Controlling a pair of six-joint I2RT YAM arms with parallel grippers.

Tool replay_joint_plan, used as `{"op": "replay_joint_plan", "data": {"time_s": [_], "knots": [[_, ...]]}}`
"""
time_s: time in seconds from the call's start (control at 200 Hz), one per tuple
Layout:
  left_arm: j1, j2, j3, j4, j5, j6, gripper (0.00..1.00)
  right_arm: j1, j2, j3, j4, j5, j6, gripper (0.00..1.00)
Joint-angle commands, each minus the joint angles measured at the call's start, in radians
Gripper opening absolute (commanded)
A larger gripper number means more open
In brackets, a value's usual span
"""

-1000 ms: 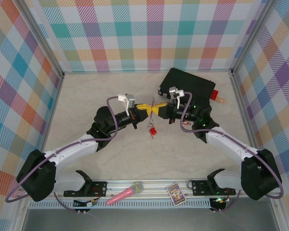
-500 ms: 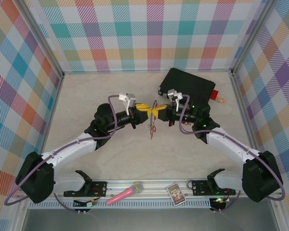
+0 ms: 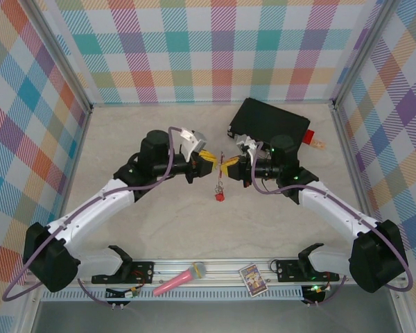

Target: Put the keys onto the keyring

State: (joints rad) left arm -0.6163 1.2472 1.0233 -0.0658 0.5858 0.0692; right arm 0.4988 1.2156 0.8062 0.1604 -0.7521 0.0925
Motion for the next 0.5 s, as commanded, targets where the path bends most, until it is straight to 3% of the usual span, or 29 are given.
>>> {"op": "replay_joint_plan", "data": {"time_s": [0.0, 0.495], "knots": [[0.007, 0.022, 0.054, -0.128, 0.023, 0.038, 0.20, 0.005, -0.015, 0.020, 0.006, -0.009, -0.022, 0.00], [0.004, 0.033, 0.083, -0.200, 0.026, 0.125, 0.23, 0.015, 0.014, 0.031, 0.008, -0.052, -0.022, 0.00]]}}
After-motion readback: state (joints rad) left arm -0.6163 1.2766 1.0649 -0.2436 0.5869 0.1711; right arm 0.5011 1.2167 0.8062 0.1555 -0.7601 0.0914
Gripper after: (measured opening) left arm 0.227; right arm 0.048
